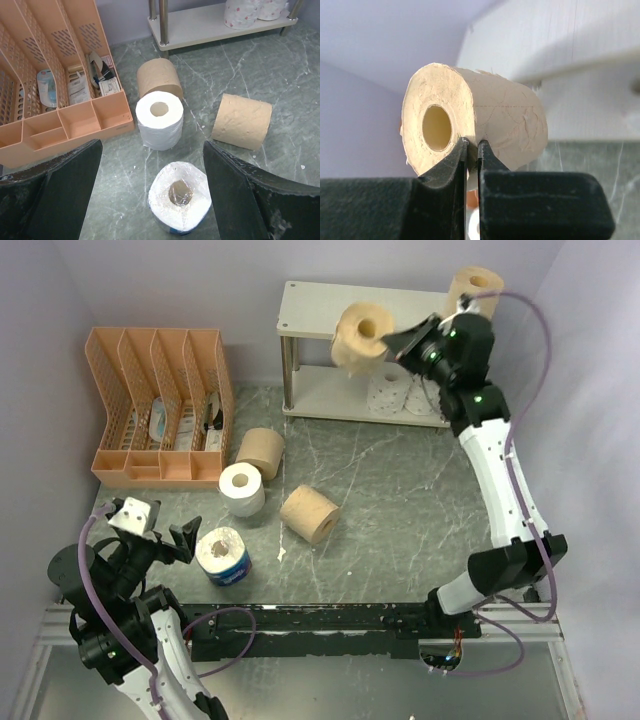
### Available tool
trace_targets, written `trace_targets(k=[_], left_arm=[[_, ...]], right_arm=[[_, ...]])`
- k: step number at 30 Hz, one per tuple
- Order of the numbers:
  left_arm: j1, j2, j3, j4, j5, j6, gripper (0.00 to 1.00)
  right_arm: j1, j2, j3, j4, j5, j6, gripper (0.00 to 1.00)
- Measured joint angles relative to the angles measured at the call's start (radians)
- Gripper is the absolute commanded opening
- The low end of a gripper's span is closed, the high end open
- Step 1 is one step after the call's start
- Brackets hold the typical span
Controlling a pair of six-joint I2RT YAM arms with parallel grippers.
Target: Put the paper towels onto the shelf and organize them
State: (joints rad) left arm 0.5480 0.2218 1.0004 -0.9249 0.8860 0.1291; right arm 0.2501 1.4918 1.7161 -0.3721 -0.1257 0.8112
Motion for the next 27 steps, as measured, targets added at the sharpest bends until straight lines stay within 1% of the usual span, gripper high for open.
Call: trace_targets(k=[6, 10, 12, 18, 27], left_arm=[[0.000, -0.001, 0.000, 0.000, 0.001, 0.002, 0.94], [0.000, -0.003, 0.000, 0.000, 0.001, 0.002, 0.94], [0.000, -0.006, 0.000, 0.000, 0.001, 0.002, 0.94], [0.000, -0.021, 0.000, 0.000, 0.001, 0.002, 0.94], [0.005, -0.022, 0.000, 0.000, 0.002, 0.002, 0.94]], right_arm=[[-0.139, 0.171, 0.385, -0.090, -0.053, 0.023, 0.00], [-0.190, 0.312, 0.602, -0.147, -0.069, 0.052, 0.00], [-0.205, 0.352, 0.631, -0.164, -0.069, 0.071, 0.00], [-0.232, 0.417, 0.617, -0.220, -0.038, 0.114, 0.00], [-0.247, 0.419, 0.619, -0.217, 0.027, 0.138, 0.00]])
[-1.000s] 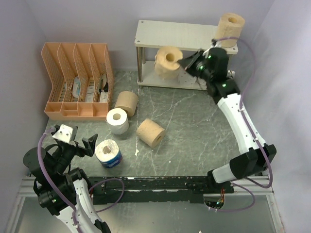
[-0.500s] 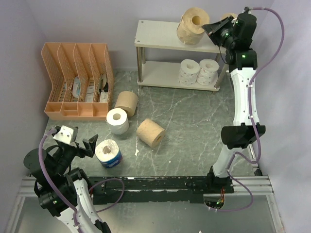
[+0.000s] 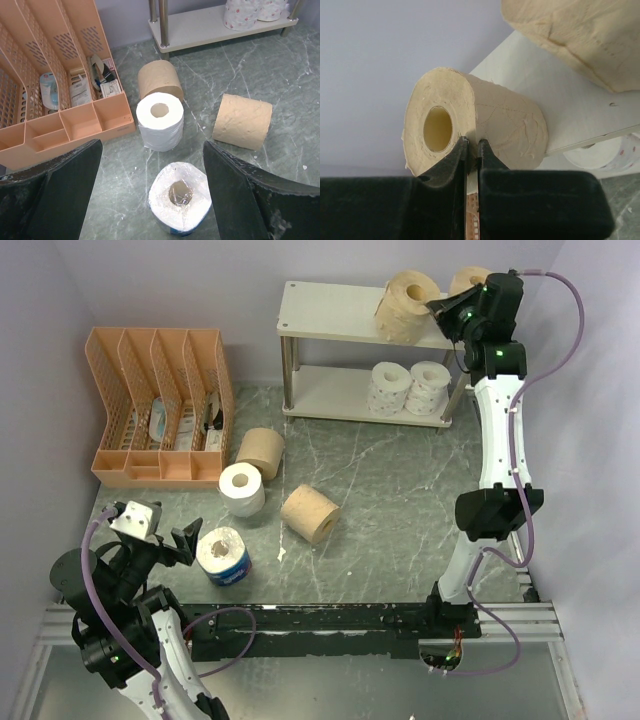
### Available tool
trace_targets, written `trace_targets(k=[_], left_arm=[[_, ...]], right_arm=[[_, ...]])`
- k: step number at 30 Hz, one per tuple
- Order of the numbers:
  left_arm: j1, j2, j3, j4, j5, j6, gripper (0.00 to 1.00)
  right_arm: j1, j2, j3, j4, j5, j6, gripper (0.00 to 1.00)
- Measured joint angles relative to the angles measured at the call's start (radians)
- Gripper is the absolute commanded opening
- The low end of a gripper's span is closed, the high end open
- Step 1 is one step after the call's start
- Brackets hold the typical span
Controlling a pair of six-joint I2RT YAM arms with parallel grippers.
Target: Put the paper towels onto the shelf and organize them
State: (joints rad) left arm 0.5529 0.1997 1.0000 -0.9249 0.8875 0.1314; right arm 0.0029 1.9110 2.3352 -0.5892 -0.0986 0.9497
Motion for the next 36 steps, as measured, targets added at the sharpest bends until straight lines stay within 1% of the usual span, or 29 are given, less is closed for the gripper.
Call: trace_targets(k=[14, 23, 26, 27, 28, 31, 32, 33, 36], left_arm=[[0.005, -0.001, 0.000, 0.000, 0.001, 0.000, 0.94], [0.008, -0.005, 0.000, 0.000, 0.001, 0.000, 0.93], [0.011, -0.005, 0.000, 0.000, 0.004, 0.000, 0.94], [0.014, -0.005, 0.000, 0.000, 0.005, 0.000, 0.94], [0.016, -0.005, 0.000, 0.000, 0.007, 0.000, 0.94], [0.024, -0.006, -0.003, 0.000, 0.012, 0.000, 0.94], [0.028, -0.006, -0.004, 0.000, 0.014, 0.000, 0.94], [0.032, -0.006, -0.005, 0.000, 0.015, 0.001, 0.94], [0.042, -0.006, -0.007, 0.000, 0.018, 0.001, 0.94]], right_arm=[[-0.049, 0.006, 0.014, 0.005, 0.092, 0.012, 0.00], [-0.050, 0.065, 0.044, 0.090, 0.096, 0.050, 0.00], [-0.050, 0.090, 0.058, 0.122, 0.095, 0.065, 0.11], [-0.050, 0.096, 0.058, 0.134, 0.093, 0.070, 0.18], [-0.050, 0.102, 0.058, 0.147, 0.090, 0.075, 0.29], [-0.051, 0.119, 0.058, 0.198, 0.083, 0.095, 0.83], [-0.051, 0.127, 0.058, 0.214, 0.077, 0.093, 0.98], [-0.051, 0.132, 0.058, 0.234, 0.071, 0.093, 1.00], [-0.051, 0.138, 0.050, 0.281, 0.055, 0.086, 1.00]])
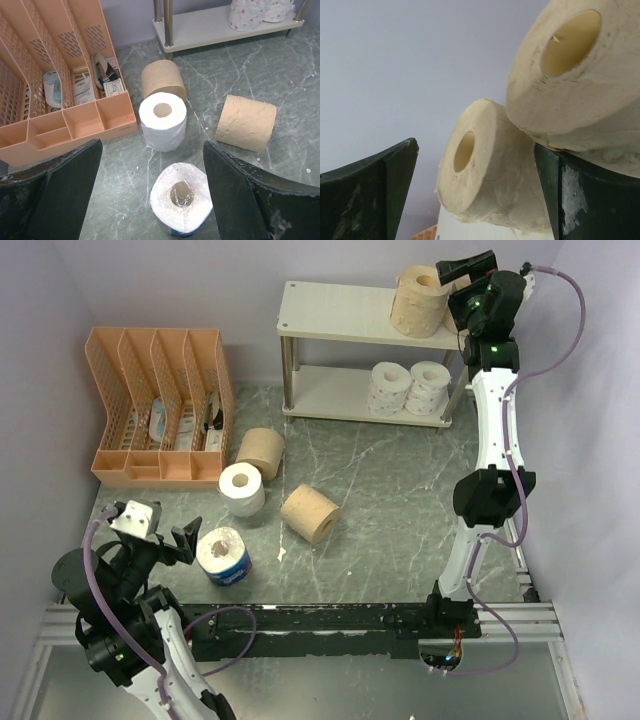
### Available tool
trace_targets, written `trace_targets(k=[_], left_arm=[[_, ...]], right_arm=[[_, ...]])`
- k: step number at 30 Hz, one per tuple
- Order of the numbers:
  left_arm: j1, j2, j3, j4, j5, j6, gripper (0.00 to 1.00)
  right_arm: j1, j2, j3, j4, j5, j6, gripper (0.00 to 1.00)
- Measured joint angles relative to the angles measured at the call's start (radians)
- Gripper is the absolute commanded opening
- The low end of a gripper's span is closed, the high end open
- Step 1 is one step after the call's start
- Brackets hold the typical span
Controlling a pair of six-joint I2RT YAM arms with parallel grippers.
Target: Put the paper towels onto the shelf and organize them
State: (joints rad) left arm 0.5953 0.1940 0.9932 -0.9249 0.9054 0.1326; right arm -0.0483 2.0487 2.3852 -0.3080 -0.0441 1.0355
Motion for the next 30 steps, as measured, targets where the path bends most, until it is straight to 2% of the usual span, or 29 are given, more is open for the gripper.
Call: trace_targets(k=[4, 8, 12, 16, 20, 23, 30], left_arm=[[0.008, 0.000, 0.000, 0.000, 0.003, 0.001, 0.94], [0.017, 0.000, 0.000, 0.000, 0.006, 0.004, 0.94], [0.019, 0.001, 0.000, 0.000, 0.008, 0.008, 0.94], [0.019, 0.022, 0.000, 0.000, 0.014, 0.010, 0.94], [0.019, 0.074, 0.000, 0.000, 0.017, 0.010, 0.94], [0.018, 0.137, 0.000, 0.000, 0.017, 0.010, 0.94], [0.017, 0.159, -0.004, 0.000, 0.016, 0.010, 0.94]], right_arm=[[0.000, -0.025, -0.043, 0.059, -0.024, -0.015, 1.00], [0.033, -0.185, -0.246, 0.096, -0.012, -0.074, 1.00], [0.187, -0.526, -0.623, 0.151, 0.041, -0.136, 1.00], [0.360, -0.938, -1.073, 0.229, 0.083, -0.143, 1.00], [0.409, -1.220, -1.415, 0.226, 0.137, -0.113, 0.96], [0.451, -1.284, -1.593, 0.172, 0.139, -0.087, 0.92], [0.617, -1.257, -1.839, 0.092, 0.121, -0.009, 0.87]])
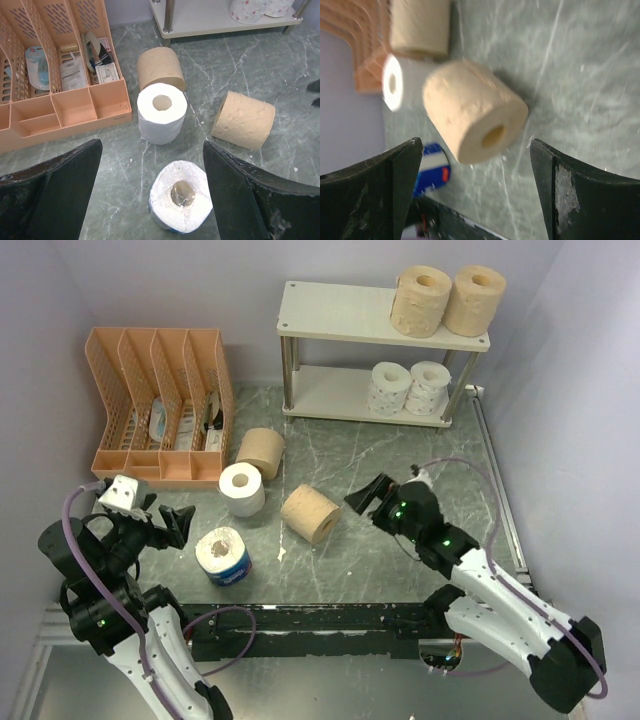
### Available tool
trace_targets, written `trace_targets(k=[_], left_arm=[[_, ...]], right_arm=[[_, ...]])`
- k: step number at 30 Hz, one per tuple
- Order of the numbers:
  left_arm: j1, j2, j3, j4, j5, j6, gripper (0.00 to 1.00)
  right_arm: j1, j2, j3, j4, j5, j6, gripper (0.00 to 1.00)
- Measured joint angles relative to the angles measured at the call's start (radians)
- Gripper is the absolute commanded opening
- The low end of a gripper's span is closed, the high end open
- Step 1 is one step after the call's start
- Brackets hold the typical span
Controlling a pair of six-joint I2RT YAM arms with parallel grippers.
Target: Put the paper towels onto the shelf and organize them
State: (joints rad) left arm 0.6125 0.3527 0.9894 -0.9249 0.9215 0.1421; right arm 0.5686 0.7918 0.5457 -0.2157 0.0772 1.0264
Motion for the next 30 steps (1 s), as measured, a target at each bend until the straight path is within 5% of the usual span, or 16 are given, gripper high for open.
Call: trace_targets(k=[11, 30], left_arm=[[-0.001, -0.021, 0.000, 0.000, 0.000, 0.000, 0.93], [-0.008, -0.079, 0.000, 0.000, 0.000, 0.000, 0.94]], right_arm=[[0.332, 0.291, 0.027, 0.092, 0.085, 0.088, 0.86], [0.348, 0.379, 0.113, 0.128, 0.207, 0.095, 0.82]])
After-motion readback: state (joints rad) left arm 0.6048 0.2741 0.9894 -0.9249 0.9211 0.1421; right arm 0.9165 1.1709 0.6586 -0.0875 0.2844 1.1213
